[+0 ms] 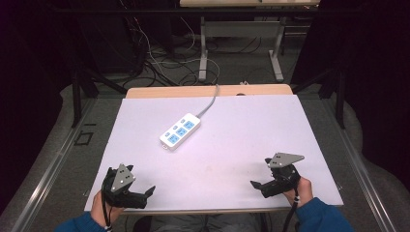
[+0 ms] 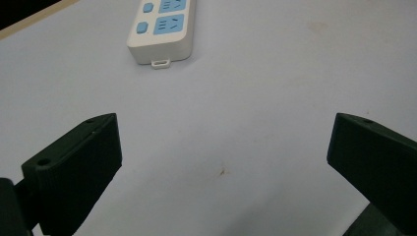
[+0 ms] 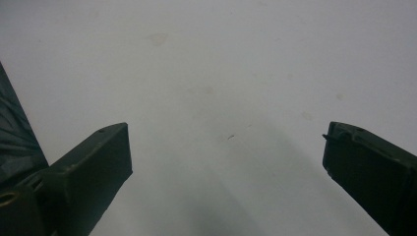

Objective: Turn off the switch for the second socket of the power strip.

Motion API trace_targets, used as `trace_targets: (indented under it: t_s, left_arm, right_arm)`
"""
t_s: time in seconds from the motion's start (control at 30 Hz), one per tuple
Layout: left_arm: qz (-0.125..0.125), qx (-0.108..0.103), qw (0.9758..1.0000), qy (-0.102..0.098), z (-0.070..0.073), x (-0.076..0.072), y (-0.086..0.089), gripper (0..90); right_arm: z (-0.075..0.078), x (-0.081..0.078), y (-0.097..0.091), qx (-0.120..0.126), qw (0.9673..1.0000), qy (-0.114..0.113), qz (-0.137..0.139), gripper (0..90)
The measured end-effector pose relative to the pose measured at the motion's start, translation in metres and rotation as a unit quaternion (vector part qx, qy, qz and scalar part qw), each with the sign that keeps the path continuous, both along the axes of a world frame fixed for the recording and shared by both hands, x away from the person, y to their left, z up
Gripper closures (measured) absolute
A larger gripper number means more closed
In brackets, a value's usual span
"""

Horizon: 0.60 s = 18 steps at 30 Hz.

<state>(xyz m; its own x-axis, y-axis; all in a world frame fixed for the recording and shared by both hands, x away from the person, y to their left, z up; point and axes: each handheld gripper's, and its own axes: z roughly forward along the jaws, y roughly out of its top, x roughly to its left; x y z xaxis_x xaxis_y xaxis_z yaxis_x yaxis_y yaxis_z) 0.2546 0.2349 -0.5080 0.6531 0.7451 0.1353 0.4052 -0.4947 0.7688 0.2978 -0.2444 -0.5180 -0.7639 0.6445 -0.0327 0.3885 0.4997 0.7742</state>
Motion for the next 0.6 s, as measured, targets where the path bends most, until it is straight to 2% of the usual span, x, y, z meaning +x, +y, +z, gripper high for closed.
trace_targets:
  t_s: [0.17,0.2,0.27,0.3,0.43,0.47,0.6]
  left_arm:
    - [-0.001,0.006,1.0000,0.000,-0.0004,-0.0023,0.0035,0.0]
    - [0.001,-0.001,1.0000,0.003,-0.0016,-0.0028,0.0028,0.0]
    - [-0.001,0.003,1.0000,0.007,-0.0017,-0.0025,0.0027,0.0]
    - [-0.001,0.007,1.0000,0.002,-0.0016,-0.0018,0.0029,0.0]
    - [-0.002,0.006,1.0000,0.001,-0.0019,-0.0006,0.0031,0.0]
    - [-0.001,0.000,1.0000,0.004,-0.0022,-0.0008,0.0029,0.0]
    - [-0.001,0.002,1.0000,0.006,-0.0016,-0.0002,0.0036,0.0]
  right_arm:
    - [0.0002,-0.0003,0.0003,-0.002,1.0000,0.000,-0.001,4.0]
    - [0.0003,-0.0003,0.0002,-0.003,1.0000,0.002,0.000,4.0]
    - [0.0003,-0.0003,0.0002,-0.003,1.0000,0.002,0.000,4.0]
    - [0.0003,-0.0003,0.0002,-0.003,1.0000,0.002,0.000,4.0]
    - [0.0006,-0.0001,-0.0002,-0.005,1.0000,0.005,0.003,4.0]
    - [0.0004,0.0000,-0.0002,-0.004,1.0000,0.004,0.003,4.0]
    - [-0.0001,0.0010,-0.0004,-0.003,1.0000,-0.003,0.004,4.0]
